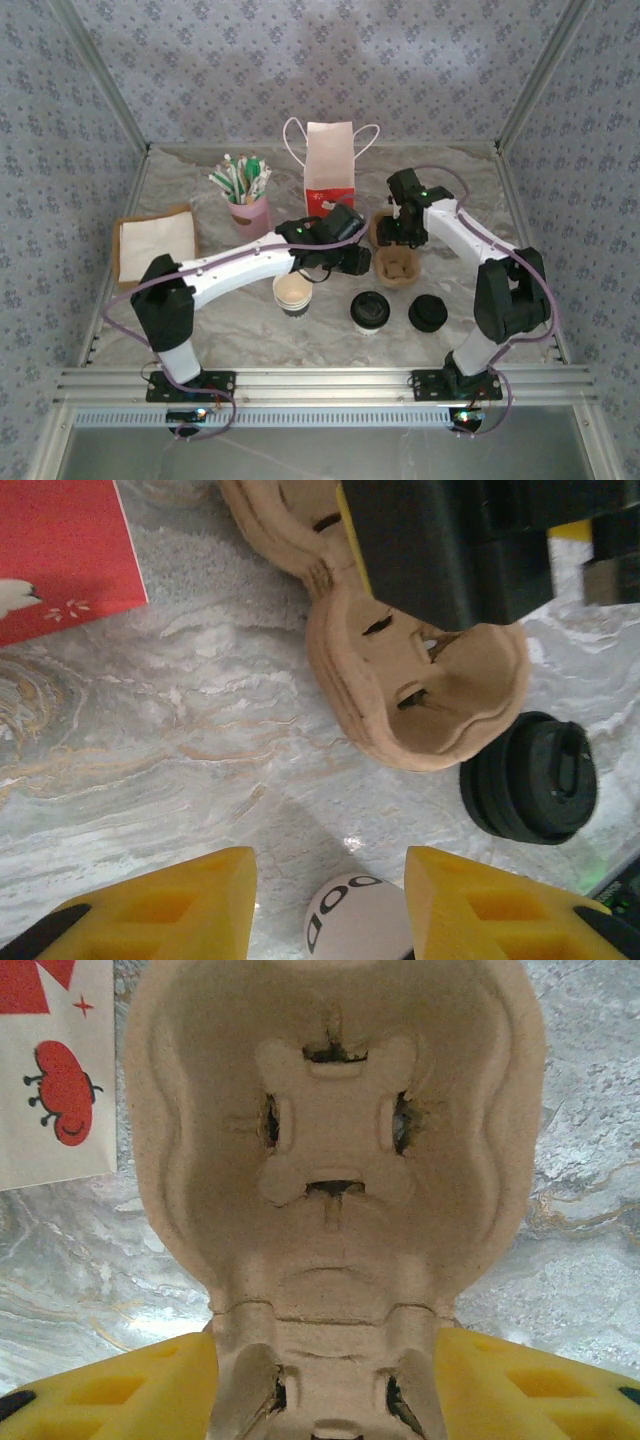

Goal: Pack the takeout coffee

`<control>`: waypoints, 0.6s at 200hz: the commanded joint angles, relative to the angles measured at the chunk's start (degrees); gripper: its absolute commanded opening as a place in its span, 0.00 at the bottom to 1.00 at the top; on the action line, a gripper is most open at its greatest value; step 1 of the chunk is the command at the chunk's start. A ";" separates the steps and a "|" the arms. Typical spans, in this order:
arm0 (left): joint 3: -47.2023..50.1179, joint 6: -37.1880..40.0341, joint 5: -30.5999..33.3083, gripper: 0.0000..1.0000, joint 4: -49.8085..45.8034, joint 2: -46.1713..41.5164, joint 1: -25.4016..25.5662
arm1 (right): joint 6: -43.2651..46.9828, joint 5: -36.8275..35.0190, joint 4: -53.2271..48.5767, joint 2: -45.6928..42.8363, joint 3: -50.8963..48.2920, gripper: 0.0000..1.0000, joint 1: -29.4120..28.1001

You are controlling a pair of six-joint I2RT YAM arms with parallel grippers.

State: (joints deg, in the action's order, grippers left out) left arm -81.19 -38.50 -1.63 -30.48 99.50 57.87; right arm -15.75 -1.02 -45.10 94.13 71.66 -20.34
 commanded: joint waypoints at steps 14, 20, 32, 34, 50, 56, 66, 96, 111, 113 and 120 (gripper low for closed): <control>-2.05 -0.70 -1.17 0.43 1.56 0.34 0.14 | 1.08 -2.80 -2.30 1.95 2.45 0.60 -1.03; -1.96 -0.72 -1.19 0.43 1.56 0.34 0.10 | 1.07 -3.13 -2.44 2.18 2.54 0.59 -1.19; -1.78 -0.79 -1.16 0.43 1.71 0.34 0.14 | 1.16 -3.63 -2.45 2.60 2.71 0.57 -1.51; -1.72 -0.83 -1.22 0.43 1.73 0.34 0.14 | 1.16 -3.75 -2.45 2.65 2.72 0.57 -1.47; -1.49 -0.85 -1.09 0.43 1.74 0.43 0.14 | 1.07 -3.91 -2.41 3.19 2.84 0.57 -1.80; -1.43 -0.86 -1.10 0.43 1.74 0.43 0.14 | 1.03 -3.90 -2.41 3.36 2.99 0.57 -1.96; -1.34 -0.92 -1.10 0.43 1.83 0.54 0.14 | 0.98 -4.09 -2.50 3.65 3.21 0.56 -2.12; -1.16 -0.96 -0.89 0.43 1.84 0.44 0.14 | 0.87 -5.09 -3.16 4.58 3.90 0.54 -2.73; -1.21 -0.96 -0.92 0.42 1.87 0.45 0.14 | 0.63 -5.65 -3.29 4.88 4.05 0.54 -2.94; -1.20 -0.96 -0.92 0.43 1.84 0.50 0.14 | 0.63 -5.64 -3.32 4.91 4.05 0.54 -2.95; -1.21 -0.96 -0.88 0.42 1.91 0.52 0.14 | 0.54 -5.71 -3.45 5.03 4.03 0.54 -3.03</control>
State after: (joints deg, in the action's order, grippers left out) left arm -81.19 -39.09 -2.15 -29.71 99.98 57.87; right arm -15.38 -4.82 -46.30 98.35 74.00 -22.85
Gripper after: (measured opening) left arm 0.426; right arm 0.541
